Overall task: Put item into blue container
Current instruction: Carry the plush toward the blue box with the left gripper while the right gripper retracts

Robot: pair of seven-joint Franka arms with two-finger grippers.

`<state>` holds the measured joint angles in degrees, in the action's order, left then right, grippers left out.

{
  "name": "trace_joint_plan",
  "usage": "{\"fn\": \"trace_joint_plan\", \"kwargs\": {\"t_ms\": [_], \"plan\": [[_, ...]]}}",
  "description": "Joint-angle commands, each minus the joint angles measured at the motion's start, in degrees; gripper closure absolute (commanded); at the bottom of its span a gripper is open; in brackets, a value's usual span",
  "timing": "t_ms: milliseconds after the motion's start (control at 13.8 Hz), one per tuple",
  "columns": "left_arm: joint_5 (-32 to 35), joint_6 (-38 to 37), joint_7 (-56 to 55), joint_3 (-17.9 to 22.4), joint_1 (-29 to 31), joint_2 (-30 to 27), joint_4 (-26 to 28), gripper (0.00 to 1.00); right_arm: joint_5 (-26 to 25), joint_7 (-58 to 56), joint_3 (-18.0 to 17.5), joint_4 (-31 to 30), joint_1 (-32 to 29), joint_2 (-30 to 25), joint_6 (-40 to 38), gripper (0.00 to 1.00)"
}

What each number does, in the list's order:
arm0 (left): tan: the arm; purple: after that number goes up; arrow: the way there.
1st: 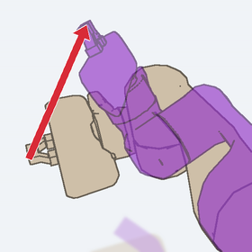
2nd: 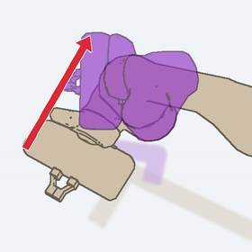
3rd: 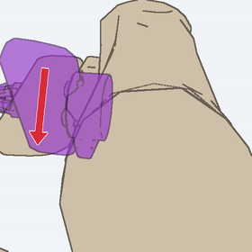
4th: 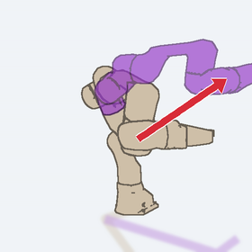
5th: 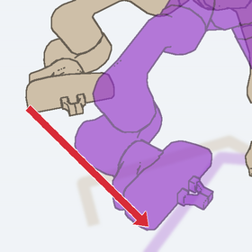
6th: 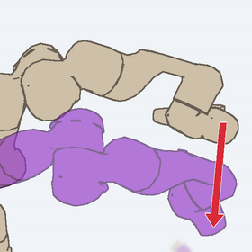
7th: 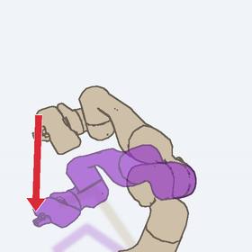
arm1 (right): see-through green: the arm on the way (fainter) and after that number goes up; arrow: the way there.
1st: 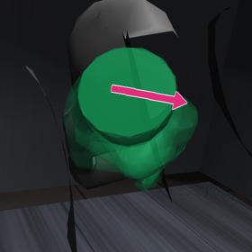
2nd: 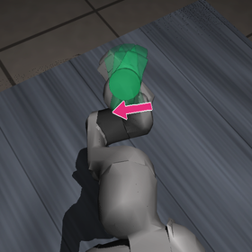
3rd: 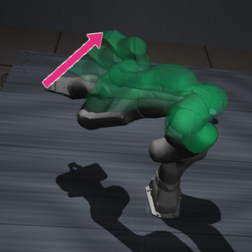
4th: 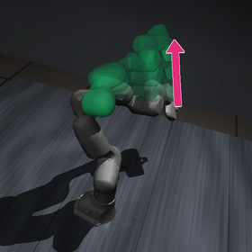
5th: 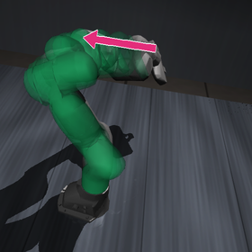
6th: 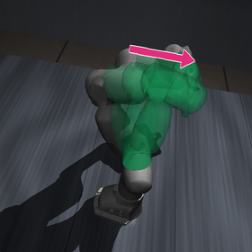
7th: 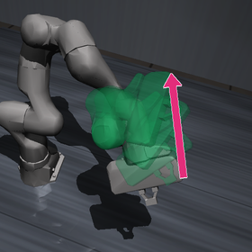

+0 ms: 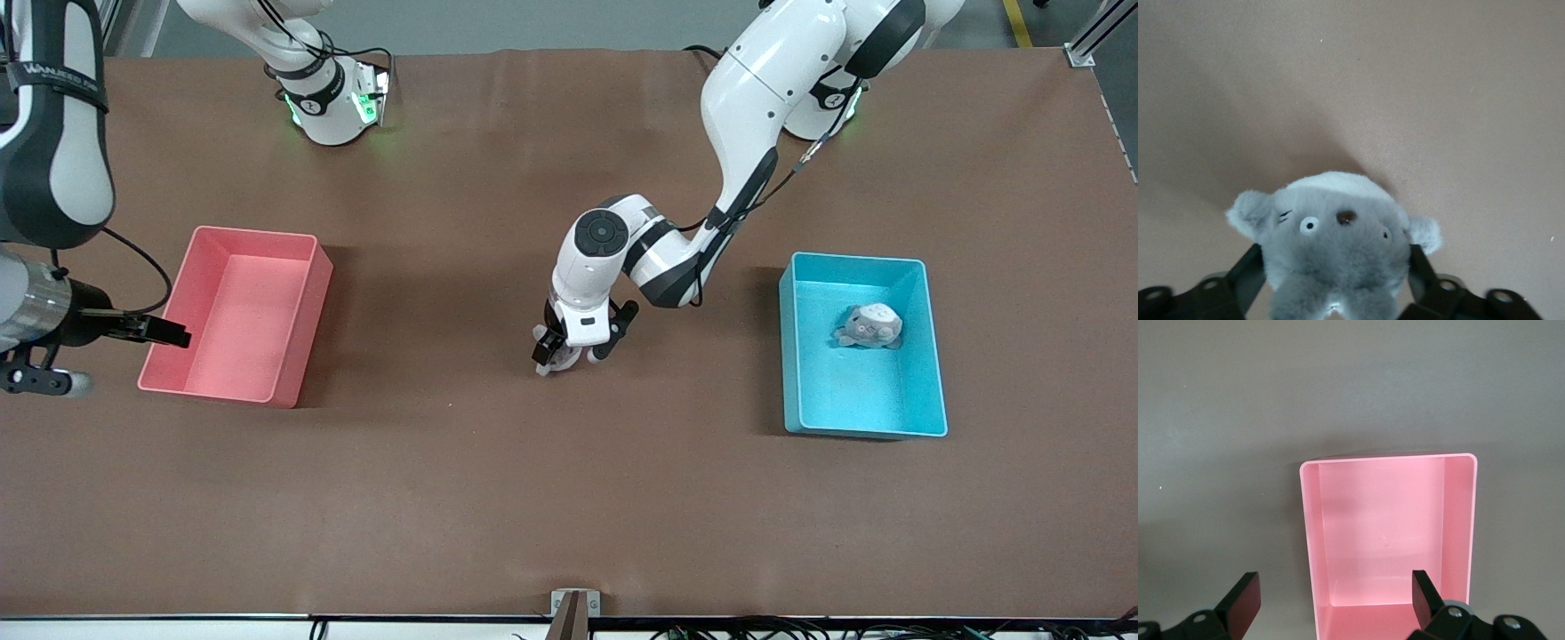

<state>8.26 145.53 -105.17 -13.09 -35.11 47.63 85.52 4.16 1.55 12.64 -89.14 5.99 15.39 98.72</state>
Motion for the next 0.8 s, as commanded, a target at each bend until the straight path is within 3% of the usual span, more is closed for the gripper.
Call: {"fn": "trace_joint_plan", "kwargs": {"t_ms": [0,145,218,508,726], "plan": [[1.67,0.11,-1.44,1.48,-0.74,0.62,-1.05,0.48,-2.92,0.12,-5.33,-0.86,-4.31,-2.55,-0.8,0.0],[1.67,-0.16,-1.53,1.66,-0.57,0.45,-1.05,0.88,-4.59,0.47,-8.06,0.81,-6.51,-2.64,-3.17,0.0],[1.67,-0.16,-1.53,1.75,-0.39,0.27,-1.14,0.99,-4.69,0.47,-9.12,0.81,-7.13,-2.82,-3.44,0.0],[3.86,-3.31,-0.74,2.54,0.22,-2.97,-1.49,1.0,-4.69,0.47,-10.0,0.81,-8.19,-3.96,-4.4,0.0],[3.86,-11.72,5.65,2.28,4.16,-8.67,-1.32,1.0,-4.69,-0.05,-10.01,0.9,-7.93,-4.32,-4.67,0.0]]}}
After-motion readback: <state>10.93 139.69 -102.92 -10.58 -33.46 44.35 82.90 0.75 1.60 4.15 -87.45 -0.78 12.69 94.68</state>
